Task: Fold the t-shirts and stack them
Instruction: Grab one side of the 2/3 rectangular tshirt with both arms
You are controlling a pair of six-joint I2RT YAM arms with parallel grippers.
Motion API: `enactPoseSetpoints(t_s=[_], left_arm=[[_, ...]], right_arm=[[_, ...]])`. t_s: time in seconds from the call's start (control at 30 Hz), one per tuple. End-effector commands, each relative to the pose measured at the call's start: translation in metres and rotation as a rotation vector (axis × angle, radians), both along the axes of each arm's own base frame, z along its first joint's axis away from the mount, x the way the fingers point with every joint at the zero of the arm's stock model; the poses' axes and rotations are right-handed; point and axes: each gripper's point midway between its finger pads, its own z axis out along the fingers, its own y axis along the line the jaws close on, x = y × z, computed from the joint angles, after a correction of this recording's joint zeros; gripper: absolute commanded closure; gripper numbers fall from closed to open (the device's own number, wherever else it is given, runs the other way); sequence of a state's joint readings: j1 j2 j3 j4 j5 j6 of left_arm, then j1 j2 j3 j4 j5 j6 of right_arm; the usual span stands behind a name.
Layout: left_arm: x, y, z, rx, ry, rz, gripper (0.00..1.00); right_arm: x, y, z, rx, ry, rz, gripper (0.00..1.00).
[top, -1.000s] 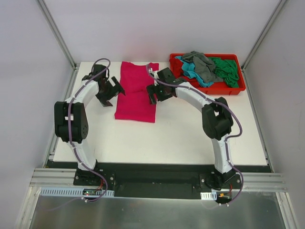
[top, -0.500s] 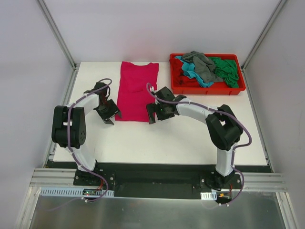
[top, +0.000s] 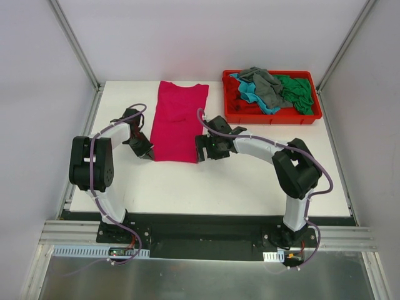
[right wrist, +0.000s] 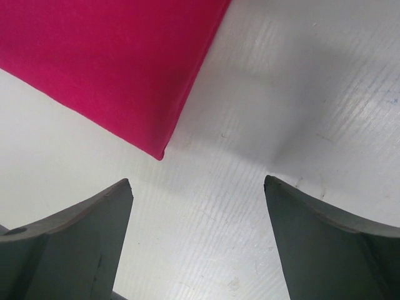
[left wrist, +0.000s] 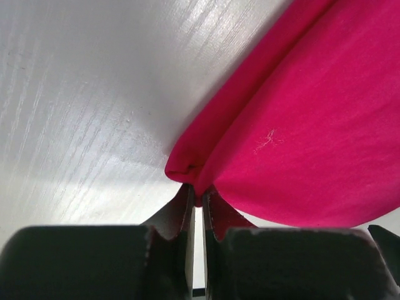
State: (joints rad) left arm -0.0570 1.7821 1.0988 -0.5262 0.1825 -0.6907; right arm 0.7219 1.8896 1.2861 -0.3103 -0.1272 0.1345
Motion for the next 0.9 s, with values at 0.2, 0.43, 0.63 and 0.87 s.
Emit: enactPoseSetpoints(t_s=[0.2, 0.43, 0.63, 0.87], left_arm=[[-0.019, 0.007, -0.014, 0.028, 0.043, -0.004, 1.00], [-0.028, 0.005, -0.020, 0.014, 0.053, 0.004, 1.00], [-0.030, 0.004, -0.021, 0.003, 0.050, 0.015, 1.00], [-0.036, 0.007, -0.024, 0.017, 0.036, 0.032, 1.00]], right_arm=[[-0.016, 0.037, 0.011, 0.150, 0.056, -0.026, 0.26], [-0.017, 0.046, -0.002, 0.152, 0.081, -0.011, 0.43], [-0.024, 0.050, -0.014, 0.140, 0.101, 0.015, 0.51], [-0.012, 0.045, -0.023, 0.082, 0.044, 0.013, 0.58]])
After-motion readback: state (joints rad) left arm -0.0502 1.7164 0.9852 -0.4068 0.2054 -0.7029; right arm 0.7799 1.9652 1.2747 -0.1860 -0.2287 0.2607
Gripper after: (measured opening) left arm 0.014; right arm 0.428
